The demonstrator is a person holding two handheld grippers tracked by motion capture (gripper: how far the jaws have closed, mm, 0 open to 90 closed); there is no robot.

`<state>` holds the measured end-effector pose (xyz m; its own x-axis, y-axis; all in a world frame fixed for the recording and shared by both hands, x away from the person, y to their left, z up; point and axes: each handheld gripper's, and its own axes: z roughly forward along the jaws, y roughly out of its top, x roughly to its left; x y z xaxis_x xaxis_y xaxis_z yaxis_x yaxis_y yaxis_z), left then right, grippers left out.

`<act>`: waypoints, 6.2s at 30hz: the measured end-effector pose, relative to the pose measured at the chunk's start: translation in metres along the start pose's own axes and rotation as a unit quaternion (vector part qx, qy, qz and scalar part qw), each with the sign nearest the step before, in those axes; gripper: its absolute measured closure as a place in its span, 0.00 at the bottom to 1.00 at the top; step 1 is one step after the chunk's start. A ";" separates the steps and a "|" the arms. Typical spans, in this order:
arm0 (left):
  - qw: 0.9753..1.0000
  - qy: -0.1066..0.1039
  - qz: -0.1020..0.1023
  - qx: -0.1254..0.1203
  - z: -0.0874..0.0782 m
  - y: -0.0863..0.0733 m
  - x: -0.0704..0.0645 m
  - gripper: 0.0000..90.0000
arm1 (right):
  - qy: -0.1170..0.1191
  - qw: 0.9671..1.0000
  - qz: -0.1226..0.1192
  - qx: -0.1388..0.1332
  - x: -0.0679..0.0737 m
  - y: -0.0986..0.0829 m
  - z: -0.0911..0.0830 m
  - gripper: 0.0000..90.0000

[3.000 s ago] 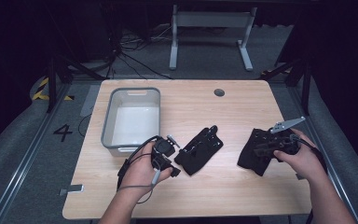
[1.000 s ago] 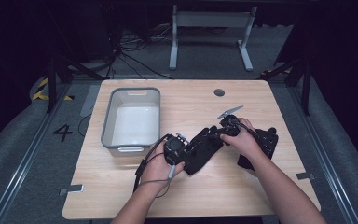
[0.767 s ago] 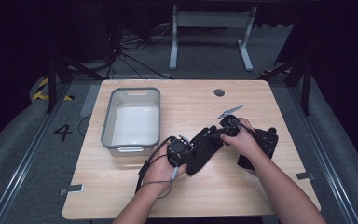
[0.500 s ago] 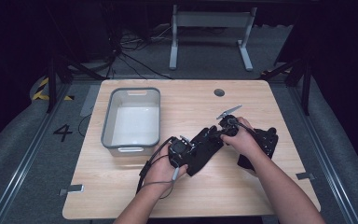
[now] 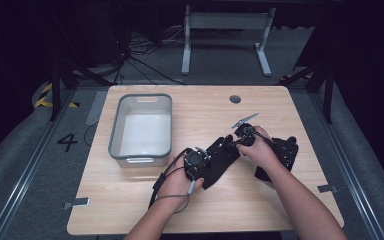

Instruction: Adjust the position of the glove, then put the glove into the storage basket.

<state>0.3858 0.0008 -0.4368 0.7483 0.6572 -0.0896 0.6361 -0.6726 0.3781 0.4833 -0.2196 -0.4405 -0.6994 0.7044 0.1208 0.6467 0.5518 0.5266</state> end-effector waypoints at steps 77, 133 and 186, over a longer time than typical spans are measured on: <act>0.994 -0.064 0.059 -0.060 -0.069 -0.018 -0.015 0.60 | -0.053 0.992 -0.012 -0.112 0.086 -0.130 -0.112 0.73; 0.996 -0.032 0.003 -0.079 -0.087 -0.052 0.006 0.53 | -0.128 0.988 0.078 0.036 -0.090 -0.051 -0.087 0.61; 0.997 -0.040 0.025 -0.068 -0.074 -0.035 0.001 0.52 | -0.101 0.987 0.107 -0.061 -0.050 -0.038 -0.146 0.94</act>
<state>0.3499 0.0502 -0.3816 0.7941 0.5918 -0.1387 0.5710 -0.6480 0.5041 0.4494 -0.3412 -0.3437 -0.4687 0.8800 0.0768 0.7228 0.3320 0.6061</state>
